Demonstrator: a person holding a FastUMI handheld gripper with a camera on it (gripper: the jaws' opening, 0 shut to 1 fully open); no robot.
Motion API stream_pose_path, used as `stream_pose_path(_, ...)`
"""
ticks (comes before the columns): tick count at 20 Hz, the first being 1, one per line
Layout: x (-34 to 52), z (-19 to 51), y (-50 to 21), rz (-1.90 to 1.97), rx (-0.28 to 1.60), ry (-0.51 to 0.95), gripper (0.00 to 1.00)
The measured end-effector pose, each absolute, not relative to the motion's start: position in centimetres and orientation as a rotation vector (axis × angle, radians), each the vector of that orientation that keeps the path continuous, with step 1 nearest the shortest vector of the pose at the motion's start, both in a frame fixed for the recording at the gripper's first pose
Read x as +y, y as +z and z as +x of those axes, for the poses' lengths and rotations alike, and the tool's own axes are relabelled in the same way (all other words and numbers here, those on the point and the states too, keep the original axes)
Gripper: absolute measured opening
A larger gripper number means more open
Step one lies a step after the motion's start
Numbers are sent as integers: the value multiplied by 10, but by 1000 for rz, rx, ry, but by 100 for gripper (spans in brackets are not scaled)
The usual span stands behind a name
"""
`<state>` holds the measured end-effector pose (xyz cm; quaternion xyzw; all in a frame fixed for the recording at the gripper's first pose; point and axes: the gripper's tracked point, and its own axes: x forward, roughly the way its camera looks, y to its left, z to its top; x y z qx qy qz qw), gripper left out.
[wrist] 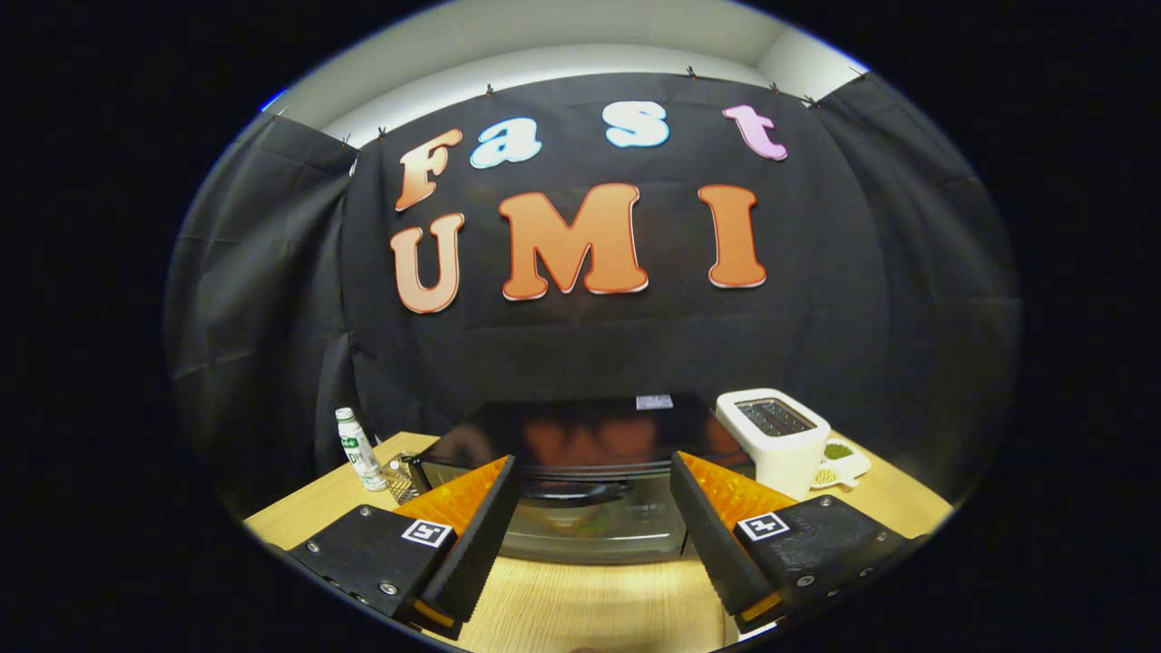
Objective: Open the toaster oven, put the food inside, and close the toaster oven door.
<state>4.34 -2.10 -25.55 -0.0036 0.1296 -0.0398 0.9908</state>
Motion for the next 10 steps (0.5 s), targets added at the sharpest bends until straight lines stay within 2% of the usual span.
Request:
stream_pose_path(6, -31, 29, -158, -4, 118, -47, 98)
stream_pose_path(10, -50, 16, -108, -58, 59, -76, 98)
